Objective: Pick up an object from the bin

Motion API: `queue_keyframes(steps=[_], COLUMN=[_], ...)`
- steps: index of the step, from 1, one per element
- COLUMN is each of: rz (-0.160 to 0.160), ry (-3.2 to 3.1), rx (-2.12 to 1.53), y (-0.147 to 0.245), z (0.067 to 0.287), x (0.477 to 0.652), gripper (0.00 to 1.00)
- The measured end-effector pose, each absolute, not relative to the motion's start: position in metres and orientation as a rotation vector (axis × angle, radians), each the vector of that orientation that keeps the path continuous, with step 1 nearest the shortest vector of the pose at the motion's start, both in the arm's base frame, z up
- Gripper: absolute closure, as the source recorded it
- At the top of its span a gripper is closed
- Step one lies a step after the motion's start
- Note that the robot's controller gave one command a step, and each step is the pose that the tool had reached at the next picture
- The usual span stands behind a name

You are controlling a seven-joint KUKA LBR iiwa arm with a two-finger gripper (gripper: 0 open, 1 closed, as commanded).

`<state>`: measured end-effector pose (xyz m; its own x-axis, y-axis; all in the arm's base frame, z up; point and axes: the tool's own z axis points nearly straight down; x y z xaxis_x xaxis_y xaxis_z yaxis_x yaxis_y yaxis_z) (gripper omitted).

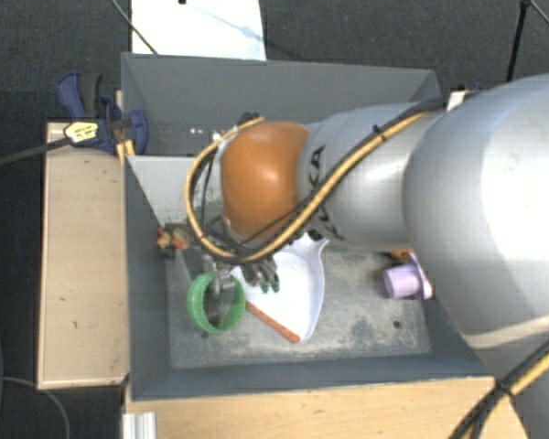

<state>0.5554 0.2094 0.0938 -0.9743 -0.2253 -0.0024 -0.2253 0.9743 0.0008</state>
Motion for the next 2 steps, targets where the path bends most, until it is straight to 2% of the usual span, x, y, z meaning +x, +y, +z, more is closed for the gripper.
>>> queue_keyframes(steps=[1,2], rz=[0.001,0.002], ry=[3.073,3.086], rx=[-0.652,-0.563], y=[0.213,0.191], z=[0.127,0.254], x=[0.540,0.564], gripper=[1.00,1.00])
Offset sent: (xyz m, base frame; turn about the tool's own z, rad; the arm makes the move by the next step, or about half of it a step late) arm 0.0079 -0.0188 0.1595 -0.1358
